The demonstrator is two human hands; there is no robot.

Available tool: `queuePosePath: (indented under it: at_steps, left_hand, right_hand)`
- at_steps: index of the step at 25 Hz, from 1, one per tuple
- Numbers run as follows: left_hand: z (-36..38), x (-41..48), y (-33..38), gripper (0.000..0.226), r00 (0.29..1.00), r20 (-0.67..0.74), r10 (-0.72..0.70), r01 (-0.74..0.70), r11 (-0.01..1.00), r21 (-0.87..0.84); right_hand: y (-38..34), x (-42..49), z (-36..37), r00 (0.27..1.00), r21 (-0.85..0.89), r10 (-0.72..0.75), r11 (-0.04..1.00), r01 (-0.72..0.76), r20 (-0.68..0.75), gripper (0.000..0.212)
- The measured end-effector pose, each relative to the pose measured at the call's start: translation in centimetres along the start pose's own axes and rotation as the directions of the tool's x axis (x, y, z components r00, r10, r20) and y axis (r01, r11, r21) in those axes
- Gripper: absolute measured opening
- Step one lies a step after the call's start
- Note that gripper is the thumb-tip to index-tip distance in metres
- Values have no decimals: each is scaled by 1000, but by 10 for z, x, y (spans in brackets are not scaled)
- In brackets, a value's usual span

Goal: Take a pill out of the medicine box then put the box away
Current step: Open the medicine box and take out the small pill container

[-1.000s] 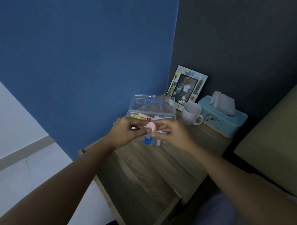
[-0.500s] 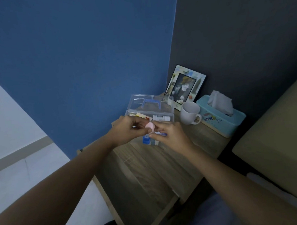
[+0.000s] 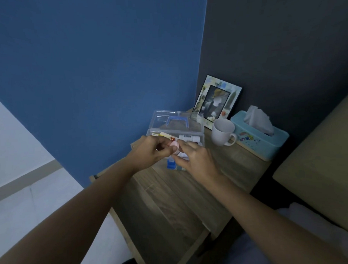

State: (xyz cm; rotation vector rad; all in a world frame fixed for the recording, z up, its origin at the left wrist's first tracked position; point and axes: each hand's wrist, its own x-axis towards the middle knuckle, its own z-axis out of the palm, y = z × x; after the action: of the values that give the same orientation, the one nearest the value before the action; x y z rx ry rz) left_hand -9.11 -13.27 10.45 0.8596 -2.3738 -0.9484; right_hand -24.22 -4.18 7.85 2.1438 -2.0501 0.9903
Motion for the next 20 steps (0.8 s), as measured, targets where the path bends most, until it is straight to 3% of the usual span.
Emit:
queuePosePath:
  at_steps: [6, 20]
  left_hand:
    - [-7, 2, -4, 24, 997, 53, -57, 62, 992, -107]
    - [5, 6, 8, 21, 992, 107, -63, 70, 995, -65]
  right_hand:
    - [6, -5, -2, 1000, 19, -1, 1000, 1, -12, 41]
    - [3, -18, -8, 1000, 65, 9, 998, -9, -8, 42]
